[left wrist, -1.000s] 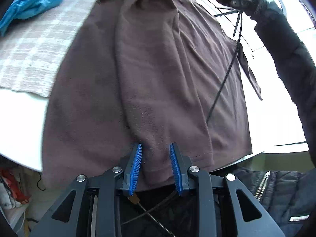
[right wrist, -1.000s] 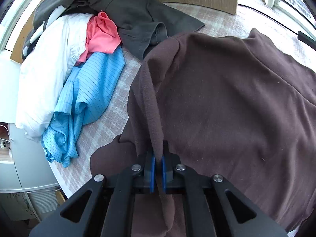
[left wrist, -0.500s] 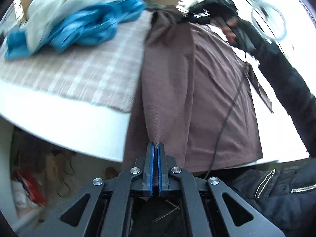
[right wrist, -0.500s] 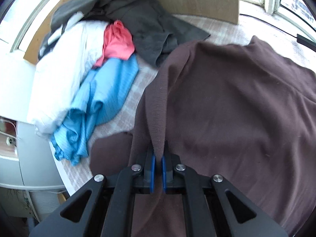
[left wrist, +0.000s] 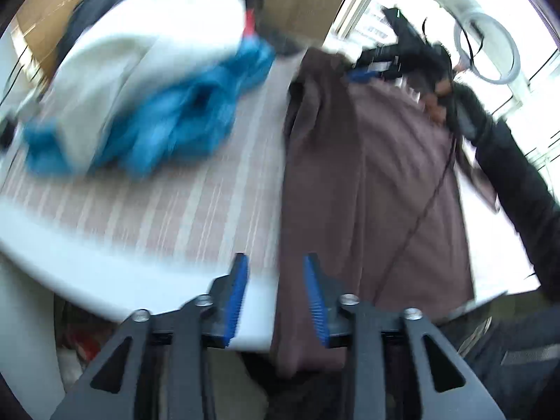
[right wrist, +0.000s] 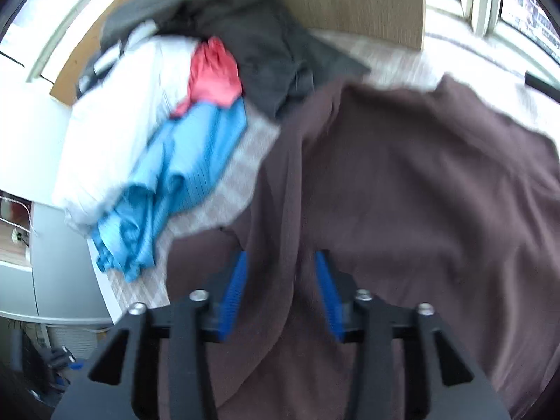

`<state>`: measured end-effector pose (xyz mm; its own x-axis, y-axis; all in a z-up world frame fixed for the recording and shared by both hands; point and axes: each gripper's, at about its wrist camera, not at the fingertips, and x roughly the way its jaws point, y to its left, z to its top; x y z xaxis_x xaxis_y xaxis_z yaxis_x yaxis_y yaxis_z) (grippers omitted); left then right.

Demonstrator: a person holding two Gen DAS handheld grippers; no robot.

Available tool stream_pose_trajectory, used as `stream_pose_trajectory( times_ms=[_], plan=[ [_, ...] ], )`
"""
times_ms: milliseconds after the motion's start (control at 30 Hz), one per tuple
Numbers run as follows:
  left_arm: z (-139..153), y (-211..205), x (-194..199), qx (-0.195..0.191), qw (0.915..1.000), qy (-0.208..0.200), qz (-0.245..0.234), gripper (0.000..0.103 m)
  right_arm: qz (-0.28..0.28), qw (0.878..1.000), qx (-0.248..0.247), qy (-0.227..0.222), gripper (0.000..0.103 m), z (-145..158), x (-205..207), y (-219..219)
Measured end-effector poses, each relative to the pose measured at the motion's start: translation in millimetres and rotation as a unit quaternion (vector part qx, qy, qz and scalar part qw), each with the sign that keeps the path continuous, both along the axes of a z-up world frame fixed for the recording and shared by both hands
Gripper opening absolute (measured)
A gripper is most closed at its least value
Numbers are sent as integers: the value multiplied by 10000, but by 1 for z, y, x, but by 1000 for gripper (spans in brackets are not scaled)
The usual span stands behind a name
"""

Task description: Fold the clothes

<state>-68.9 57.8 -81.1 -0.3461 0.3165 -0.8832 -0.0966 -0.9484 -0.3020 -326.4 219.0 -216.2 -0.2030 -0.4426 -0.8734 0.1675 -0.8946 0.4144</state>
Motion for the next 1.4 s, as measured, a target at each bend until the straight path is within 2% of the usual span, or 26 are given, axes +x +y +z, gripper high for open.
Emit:
stream_pose_trajectory(
  times_ms=[100, 233, 333, 400, 467, 500, 533, 567, 633, 667, 800, 867, 933, 967, 1100, 1167, 1267, 1400],
  plan=[
    [-12, 24, -72, 235, 9996, 133, -22, 35, -158, 9999, -26, 27, 43, 0, -26, 20],
    [-43, 38, -145, 406, 9991, -74, 96, 35, -156, 9996, 229, 82, 43, -10, -40, 16],
    [-60, 58, -174, 225, 9994, -268, 38, 35, -151, 9993, 296, 148, 43, -19, -54, 24],
    [-67, 62, -186, 147, 9992, -367, 42, 35, -77, 9992, 336, 180, 43, -12, -56, 32],
    [-71, 64, -196, 58, 9991, -412, 31, 35, -32, 9989, 435, 181, 43, -19, -58, 24],
    [-73, 66, -200, 47, 9990, -432, 37, 28, -5, 9988, 468, 171, 43, -25, -60, 21],
    [-76, 66, -202, 103, 9989, -447, 45, 22, 10, 9988, 471, 145, 43, -29, -62, 19],
    [-78, 65, -204, 177, 9988, -461, 52, 7, 8, 9990, 438, 129, 42, -32, -63, 19],
    [-81, 62, -206, 205, 9987, -450, 101, 4, 13, 9992, 380, 98, 12, -39, -65, 20],
    [-81, 58, -204, 149, 9989, -400, 181, 3, 16, 9993, 363, 93, 3, -40, -65, 22],
    [-98, 32, -207, 144, 9968, -502, 601, 4, -104, 9998, 105, 155, 3, -41, -66, 40],
    [-106, 28, -207, 112, 9965, -517, 649, 4, -189, 9996, 188, 29, 3, -50, -68, 46],
    [-104, 31, -206, 8, 9973, -420, 602, 5, -247, 9993, 261, -93, 6, -56, -70, 50],
    [-100, 31, -205, -55, 9976, -372, 590, 9, -250, 9993, 242, -118, 11, -55, -69, 52],
    [-85, 24, -199, -256, 9974, -214, 638, 19, -407, 9988, -53, 267, 15, -26, -55, 71],
    [-76, 16, -193, -338, 9968, -116, 717, 20, -413, 9977, -217, 487, 15, -10, -42, 78],
    [-62, 6, -171, -311, 9978, 3, 592, 20, 25, 9982, -342, 500, 15, -6, -18, 62],
    [-31, -8, -107, -179, 9989, 157, 403, 20, 865, 9956, -178, 308, 15, -12, 25, 23]
  ],
)
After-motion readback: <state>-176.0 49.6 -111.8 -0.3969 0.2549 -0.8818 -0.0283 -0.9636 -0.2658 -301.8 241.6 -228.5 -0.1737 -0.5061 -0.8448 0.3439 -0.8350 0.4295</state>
